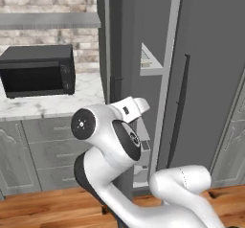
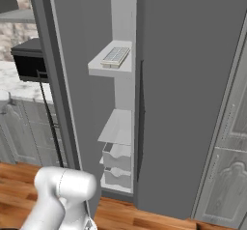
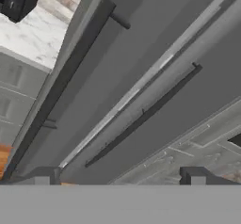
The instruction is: The ice cube tray has been filled with water. Take the tray and place it in the freezer to make ice. Close the freezer door after placing the tray.
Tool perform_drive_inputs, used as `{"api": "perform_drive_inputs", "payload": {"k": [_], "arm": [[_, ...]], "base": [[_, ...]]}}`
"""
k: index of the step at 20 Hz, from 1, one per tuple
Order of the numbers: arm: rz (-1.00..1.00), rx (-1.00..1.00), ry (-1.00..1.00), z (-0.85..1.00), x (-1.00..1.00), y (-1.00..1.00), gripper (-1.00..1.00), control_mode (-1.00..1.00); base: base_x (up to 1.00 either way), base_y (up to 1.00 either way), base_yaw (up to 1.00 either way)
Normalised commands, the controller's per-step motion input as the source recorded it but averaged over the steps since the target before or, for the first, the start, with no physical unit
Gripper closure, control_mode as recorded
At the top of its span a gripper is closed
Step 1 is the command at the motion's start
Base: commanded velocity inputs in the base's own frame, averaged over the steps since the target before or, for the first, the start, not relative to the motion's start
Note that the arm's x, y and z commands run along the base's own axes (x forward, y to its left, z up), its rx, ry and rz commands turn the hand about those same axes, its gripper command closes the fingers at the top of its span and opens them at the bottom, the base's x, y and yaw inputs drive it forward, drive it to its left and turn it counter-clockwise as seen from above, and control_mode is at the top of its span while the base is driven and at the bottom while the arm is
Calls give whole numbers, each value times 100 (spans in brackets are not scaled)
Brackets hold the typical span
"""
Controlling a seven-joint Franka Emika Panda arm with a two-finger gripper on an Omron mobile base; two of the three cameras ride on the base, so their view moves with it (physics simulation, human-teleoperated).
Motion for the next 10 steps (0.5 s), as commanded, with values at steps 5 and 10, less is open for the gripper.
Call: {"api": "perform_drive_inputs", "payload": {"k": [5, 10], "arm": [[0, -14, 4, -17, 17, 33, -100, -100], [0, -11, 2, -23, 15, 21, -100, -100]], "base": [[0, 0, 0], [0, 0, 0]]}}
